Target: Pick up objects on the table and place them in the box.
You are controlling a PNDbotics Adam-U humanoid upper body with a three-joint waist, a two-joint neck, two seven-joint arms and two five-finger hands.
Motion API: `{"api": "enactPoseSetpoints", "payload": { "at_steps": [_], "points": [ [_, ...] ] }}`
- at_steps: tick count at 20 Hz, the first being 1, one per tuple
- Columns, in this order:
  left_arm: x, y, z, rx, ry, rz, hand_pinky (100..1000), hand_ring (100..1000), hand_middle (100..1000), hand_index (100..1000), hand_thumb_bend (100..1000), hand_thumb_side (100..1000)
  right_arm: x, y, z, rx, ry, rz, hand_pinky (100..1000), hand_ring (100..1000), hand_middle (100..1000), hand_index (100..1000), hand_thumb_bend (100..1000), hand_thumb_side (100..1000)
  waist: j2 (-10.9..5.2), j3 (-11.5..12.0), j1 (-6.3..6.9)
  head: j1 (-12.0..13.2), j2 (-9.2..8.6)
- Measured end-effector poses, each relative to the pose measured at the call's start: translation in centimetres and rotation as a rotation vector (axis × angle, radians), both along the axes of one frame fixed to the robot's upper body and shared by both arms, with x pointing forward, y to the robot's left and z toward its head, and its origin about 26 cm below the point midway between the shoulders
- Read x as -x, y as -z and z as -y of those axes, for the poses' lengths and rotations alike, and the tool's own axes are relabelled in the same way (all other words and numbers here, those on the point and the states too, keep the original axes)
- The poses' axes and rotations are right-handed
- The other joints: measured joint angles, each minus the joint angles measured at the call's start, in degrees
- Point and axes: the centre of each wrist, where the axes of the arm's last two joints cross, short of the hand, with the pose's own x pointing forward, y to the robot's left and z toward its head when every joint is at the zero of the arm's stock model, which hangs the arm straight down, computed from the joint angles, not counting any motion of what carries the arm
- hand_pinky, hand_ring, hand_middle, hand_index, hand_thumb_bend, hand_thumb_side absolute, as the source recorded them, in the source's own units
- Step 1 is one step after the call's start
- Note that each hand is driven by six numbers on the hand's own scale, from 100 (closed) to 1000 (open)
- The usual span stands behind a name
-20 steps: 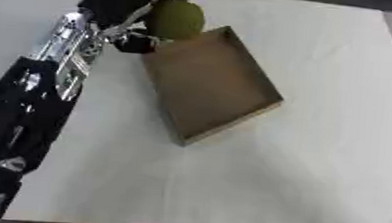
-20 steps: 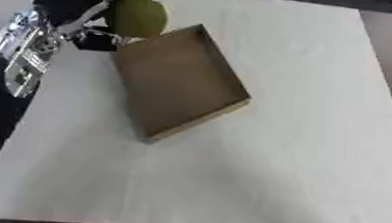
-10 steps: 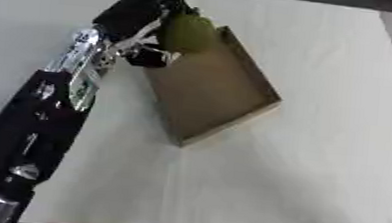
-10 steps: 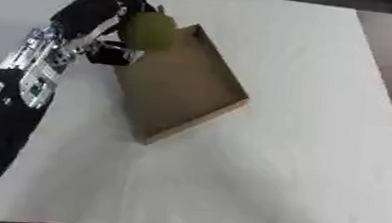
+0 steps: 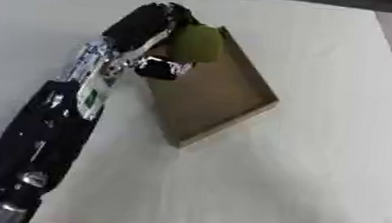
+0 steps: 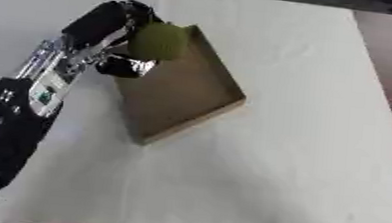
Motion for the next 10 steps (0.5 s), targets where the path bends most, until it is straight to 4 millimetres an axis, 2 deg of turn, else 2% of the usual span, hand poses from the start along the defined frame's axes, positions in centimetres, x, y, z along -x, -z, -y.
{"api": "enactPoseSetpoints", "payload": {
  "at_steps": [2, 4, 7, 8, 10],
  "points": [
    [-0.1, 0.5, -0.1, -0.037, 0.003, -0.021, 585, 647, 656, 831, 100, 146, 0.0, 0.0, 0.0, 0.001, 0.000, -0.001, 751, 587, 642, 819, 100, 460, 0.02, -0.10, 0.05, 0.02, 0.00],
    [-0.3, 1.0, -0.1, -0.091, 0.010, -0.038, 687, 729, 731, 868, 100, 100, 0.0, 0.1, 0.0, -0.001, 0.000, -0.003, 751, 586, 641, 819, 100, 465, 0.03, -0.19, 0.18, 0.02, 0.01],
    [-0.4, 1.5, -0.1, -0.184, 0.024, -0.052, 772, 806, 818, 922, 100, 100, 0.0, 0.1, 0.0, -0.006, 0.002, -0.006, 751, 585, 639, 817, 100, 468, 0.04, -0.19, 0.31, 0.01, 0.01],
    [-0.4, 1.4, -0.1, -0.217, 0.029, -0.052, 800, 833, 847, 942, 125, 100, 0.0, 0.2, 0.0, -0.008, 0.003, -0.007, 751, 585, 638, 817, 100, 468, 0.04, -0.19, 0.35, -0.01, 0.01],
    [-0.4, 1.2, -0.1, -0.282, 0.030, -0.046, 833, 860, 872, 953, 192, 165, 0.0, 0.2, 0.0, -0.011, 0.004, -0.007, 751, 585, 637, 816, 100, 470, 0.03, -0.21, 0.53, -0.09, 0.01]
  ]
}}
